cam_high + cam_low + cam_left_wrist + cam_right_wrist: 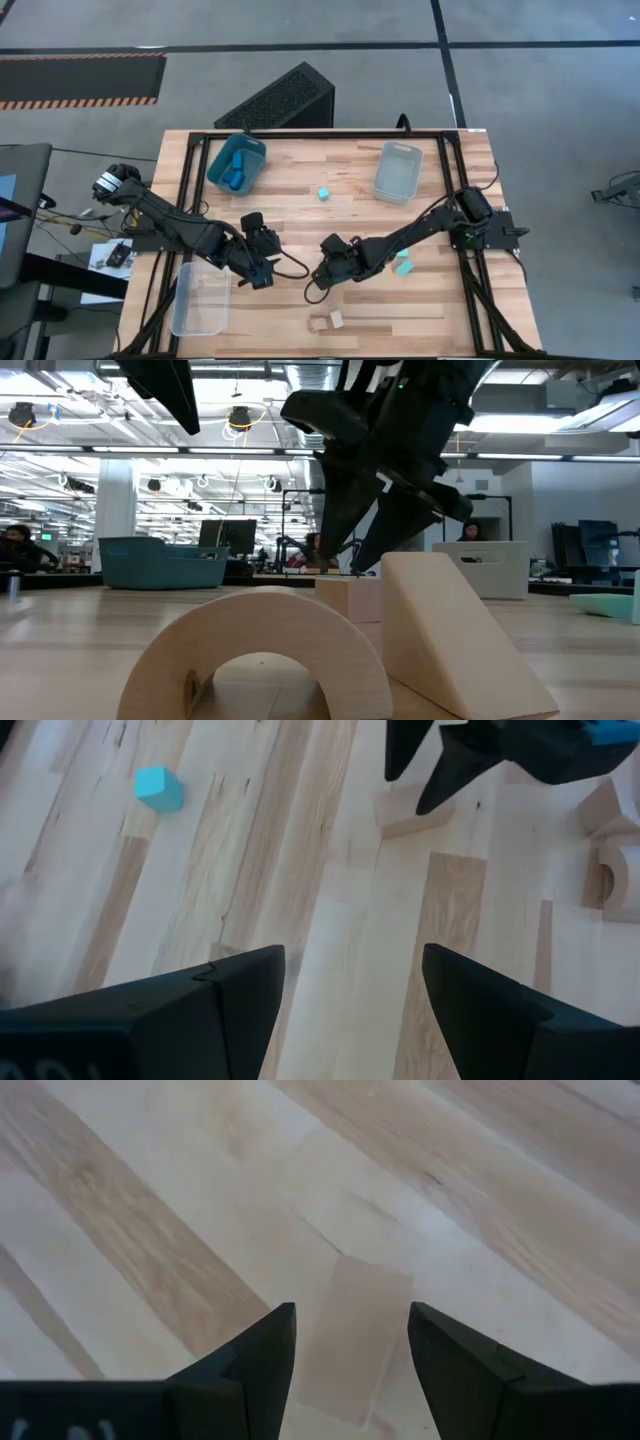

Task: Sort & place blocks by color
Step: Put the top right brown block into the transparent bin

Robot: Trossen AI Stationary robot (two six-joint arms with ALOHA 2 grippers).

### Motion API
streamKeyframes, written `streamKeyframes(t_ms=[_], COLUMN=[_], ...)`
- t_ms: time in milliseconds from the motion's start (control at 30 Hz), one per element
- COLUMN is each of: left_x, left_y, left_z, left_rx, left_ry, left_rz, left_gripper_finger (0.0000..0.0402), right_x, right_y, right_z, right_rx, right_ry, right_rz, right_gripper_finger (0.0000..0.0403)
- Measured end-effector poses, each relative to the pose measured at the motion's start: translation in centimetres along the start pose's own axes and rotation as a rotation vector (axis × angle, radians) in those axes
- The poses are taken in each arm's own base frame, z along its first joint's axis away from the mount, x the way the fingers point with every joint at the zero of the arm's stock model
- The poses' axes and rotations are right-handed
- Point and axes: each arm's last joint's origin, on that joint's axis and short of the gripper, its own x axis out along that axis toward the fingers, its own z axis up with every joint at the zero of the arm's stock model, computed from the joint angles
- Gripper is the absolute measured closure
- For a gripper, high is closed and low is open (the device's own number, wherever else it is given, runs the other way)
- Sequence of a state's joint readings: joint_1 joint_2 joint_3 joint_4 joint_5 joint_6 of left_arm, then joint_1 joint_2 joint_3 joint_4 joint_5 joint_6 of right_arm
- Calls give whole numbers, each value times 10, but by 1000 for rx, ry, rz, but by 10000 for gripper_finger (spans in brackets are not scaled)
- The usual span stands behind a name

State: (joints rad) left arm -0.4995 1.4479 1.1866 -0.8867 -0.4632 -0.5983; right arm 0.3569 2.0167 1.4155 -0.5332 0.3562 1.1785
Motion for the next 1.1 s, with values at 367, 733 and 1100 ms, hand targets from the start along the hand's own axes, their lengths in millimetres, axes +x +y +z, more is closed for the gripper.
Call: streamKeyframes(t_ms=[367,733,1100], left_x=[0,0,6], left_y=[0,2,7], left_z=[1,0,11], left_rx=[-2,-25,-118], left_ry=[-14,-12,-23], left_rz=[15,40,-31], left_gripper_finger=[173,173,173], right_x=[23,16,-46], right_y=[-5,-7,0], right_z=[-4,-14,-20], right_rx=[-26,-111,-236], right_ry=[129,174,12], right_rz=[2,-43,-35], right_gripper_finger=[184,246,250])
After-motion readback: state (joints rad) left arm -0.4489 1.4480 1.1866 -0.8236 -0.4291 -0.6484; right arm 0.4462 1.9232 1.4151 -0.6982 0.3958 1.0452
